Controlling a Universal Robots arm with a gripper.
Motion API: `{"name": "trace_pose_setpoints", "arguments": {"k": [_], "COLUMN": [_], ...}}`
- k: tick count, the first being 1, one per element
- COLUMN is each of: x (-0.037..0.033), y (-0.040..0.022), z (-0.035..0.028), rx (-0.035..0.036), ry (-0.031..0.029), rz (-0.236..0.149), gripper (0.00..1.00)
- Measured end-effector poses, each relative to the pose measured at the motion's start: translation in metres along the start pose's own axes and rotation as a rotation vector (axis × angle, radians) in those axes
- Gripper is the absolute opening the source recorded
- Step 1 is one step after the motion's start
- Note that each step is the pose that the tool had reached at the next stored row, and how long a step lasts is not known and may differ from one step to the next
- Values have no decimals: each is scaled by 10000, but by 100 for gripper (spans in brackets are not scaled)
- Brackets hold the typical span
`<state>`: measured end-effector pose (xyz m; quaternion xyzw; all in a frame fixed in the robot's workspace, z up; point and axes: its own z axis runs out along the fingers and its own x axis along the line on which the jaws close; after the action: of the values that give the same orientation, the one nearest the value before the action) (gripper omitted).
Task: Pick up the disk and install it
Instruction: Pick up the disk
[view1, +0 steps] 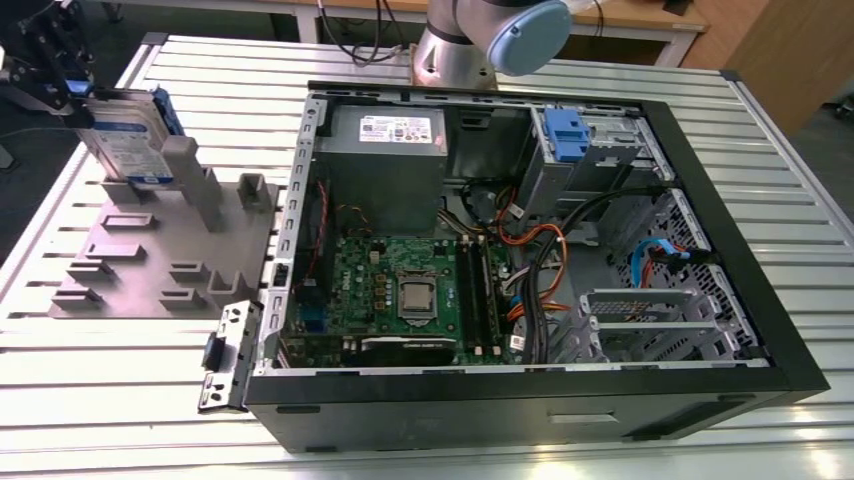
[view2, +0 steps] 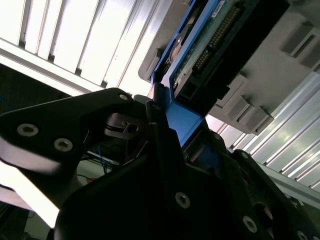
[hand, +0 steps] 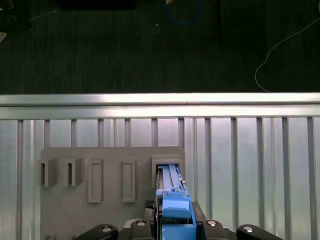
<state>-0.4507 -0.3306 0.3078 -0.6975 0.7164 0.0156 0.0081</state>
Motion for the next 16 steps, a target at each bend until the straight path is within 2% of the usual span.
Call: {"name": "trace_pose_setpoints", "arguments": {"k": [7, 16], "x": [0, -2], "y": [0, 1], "z": [-5, -59], "rx": [-3, -1], "ry": [2, 0], "rz": [0, 1], "gripper": [37, 37]}}
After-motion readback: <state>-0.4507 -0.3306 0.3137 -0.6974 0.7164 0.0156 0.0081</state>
